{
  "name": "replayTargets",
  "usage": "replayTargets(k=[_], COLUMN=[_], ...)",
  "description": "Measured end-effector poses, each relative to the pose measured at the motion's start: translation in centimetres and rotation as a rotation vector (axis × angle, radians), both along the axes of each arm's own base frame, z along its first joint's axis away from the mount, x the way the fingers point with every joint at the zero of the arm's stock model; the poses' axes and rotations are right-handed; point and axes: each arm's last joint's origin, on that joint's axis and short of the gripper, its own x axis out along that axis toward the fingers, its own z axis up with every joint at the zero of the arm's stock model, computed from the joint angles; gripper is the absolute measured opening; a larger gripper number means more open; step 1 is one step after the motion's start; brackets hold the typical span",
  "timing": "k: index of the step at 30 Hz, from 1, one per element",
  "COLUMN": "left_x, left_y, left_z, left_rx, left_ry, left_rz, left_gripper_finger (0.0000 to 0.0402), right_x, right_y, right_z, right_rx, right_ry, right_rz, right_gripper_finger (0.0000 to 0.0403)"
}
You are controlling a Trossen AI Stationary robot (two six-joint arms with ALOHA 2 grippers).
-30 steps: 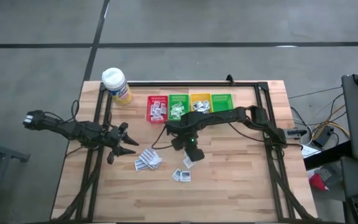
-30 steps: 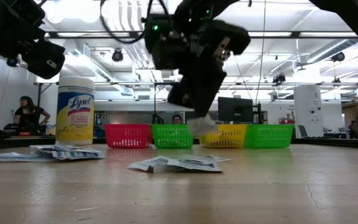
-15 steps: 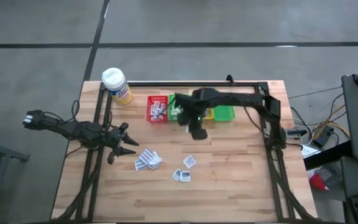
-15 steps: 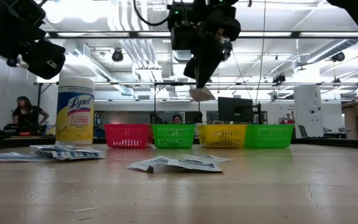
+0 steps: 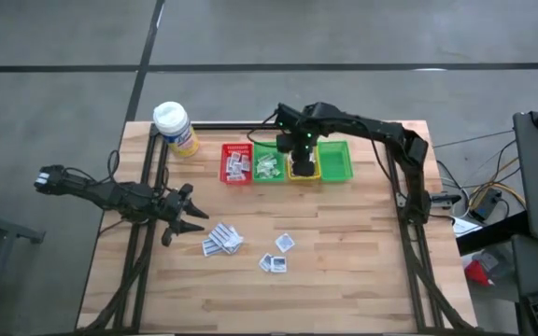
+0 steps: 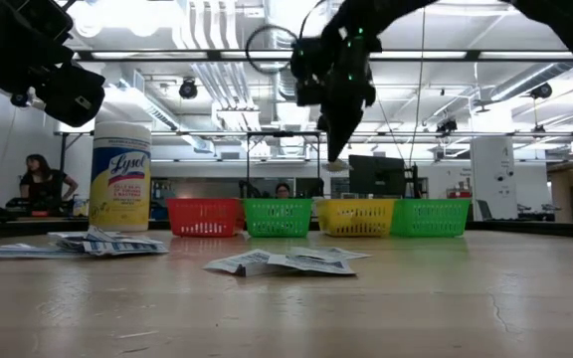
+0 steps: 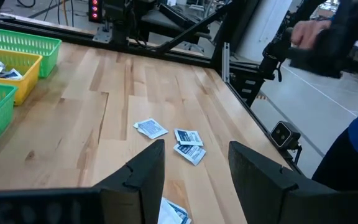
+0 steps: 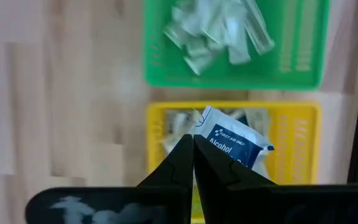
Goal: Pick & Place First Aid Supplies
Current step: Put the alcohol pad into the yellow bin
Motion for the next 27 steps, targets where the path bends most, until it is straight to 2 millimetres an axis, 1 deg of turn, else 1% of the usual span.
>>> replayTargets(k=[4,9,14,22,27], left_x=[0.0,0.0,0.0,0.0,0.0], left_y=[0.0,0.0,0.0,0.0,0.0], left_z=[0.0,0.1,0.1,0.1,0.1], left_rx=[-0.002,-0.005,-0.006,-0.008,-0.008], left_ry=[-0.001,-0.005,-0.008,-0.009,-0.009], left_rz=[0.0,0.001,0.001,0.001,0.001], left_gripper_finger=[0.0172,0.0172,0.0172,0.0172,0.0172], right_x=[-0.2,-0.4,-0.7,-0.5,-0.5], right_y=[-1.8,-3.5,-4.7,-5.1,-5.1], right_z=[-1.7,-3.6,-4.8,-5.8,-5.9], right_rx=[0.013,0.044,0.099,0.109,0.111], right_ry=[0.04,0.081,0.087,0.105,0.106], right_rz=[-0.014,-0.051,-0.079,-0.071,-0.079], right_gripper_finger=[0.0008,0.0008,0.0008,0.0008,0.0009])
